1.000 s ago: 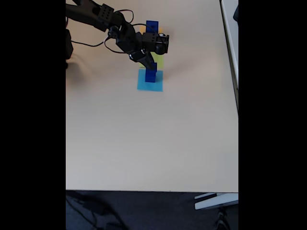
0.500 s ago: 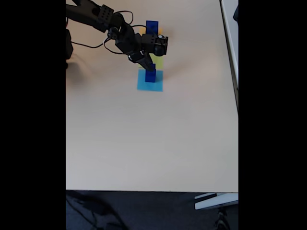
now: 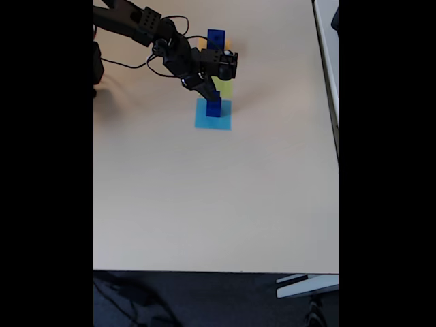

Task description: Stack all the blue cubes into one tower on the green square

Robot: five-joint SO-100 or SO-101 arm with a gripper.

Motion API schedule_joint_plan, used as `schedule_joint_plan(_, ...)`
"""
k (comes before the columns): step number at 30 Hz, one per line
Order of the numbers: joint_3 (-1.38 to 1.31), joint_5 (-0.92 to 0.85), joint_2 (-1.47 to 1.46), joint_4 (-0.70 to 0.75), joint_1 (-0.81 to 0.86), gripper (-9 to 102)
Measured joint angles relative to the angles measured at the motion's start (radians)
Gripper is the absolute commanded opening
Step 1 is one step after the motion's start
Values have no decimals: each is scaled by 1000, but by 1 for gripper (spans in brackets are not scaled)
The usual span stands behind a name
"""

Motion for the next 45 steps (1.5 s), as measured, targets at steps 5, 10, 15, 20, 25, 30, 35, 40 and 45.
schedule_joint_plan(5,0,-3,0,0,5,13)
schedule_joint_plan(10,0,-8,0,0,8,15)
schedule_joint_plan(15,0,-8,0,0,6,18)
schedule_joint_plan(20,0,-12,0,-5,6,18)
schedule_joint_plan(25,0,-17,0,-8,6,20)
schedule_joint_plan(30,0,-32,0,-8,6,25)
schedule_joint_plan(35,-21,-48,0,-9,6,29)
schedule_joint_plan(40,-106,-84,0,-17,0,31)
schedule_joint_plan(45,-276,-135,0,20,-60,27)
